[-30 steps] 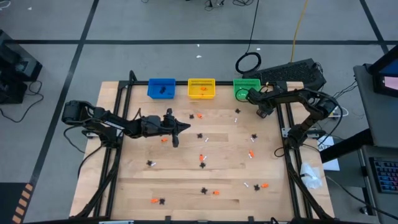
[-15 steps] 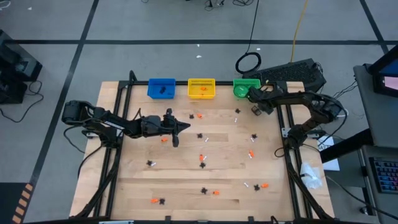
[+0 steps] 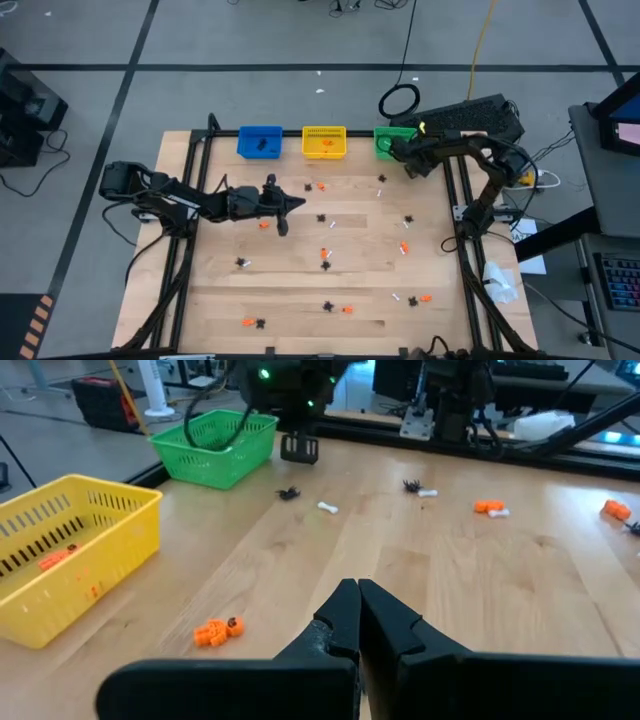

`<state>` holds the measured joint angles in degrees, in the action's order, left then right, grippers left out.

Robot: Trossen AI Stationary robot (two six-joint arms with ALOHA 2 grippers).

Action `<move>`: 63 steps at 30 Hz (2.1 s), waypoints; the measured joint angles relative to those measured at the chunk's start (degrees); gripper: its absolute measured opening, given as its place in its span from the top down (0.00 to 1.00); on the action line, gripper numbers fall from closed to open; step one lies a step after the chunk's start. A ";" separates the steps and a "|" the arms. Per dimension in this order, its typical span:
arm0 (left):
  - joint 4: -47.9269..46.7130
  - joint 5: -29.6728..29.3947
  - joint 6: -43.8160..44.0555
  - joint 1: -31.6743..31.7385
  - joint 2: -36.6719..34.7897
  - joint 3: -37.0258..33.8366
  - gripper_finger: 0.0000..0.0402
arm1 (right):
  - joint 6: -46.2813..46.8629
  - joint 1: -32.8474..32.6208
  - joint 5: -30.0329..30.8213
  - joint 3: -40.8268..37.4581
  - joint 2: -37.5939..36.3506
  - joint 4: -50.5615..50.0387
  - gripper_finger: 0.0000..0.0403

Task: Sort Halloween decoration
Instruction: Put the white bone toy into the green bin

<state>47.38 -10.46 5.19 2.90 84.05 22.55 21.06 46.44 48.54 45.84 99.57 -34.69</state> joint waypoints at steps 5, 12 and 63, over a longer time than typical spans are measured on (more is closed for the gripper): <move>-0.38 -0.38 -0.06 -0.04 0.00 0.00 1.00 | -4.35 -0.95 -7.75 0.37 -2.75 7.95 1.00; -0.39 -0.76 -0.08 -0.04 0.00 0.00 1.00 | -5.24 -2.06 -13.61 0.39 -9.51 8.22 1.00; -15.52 -3.92 -2.54 -0.04 -12.13 0.02 1.00 | -5.49 10.85 -48.42 35.10 12.42 -15.94 1.00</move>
<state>31.87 -14.38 2.65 2.85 71.92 22.57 15.57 57.29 0.13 80.95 111.98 -50.63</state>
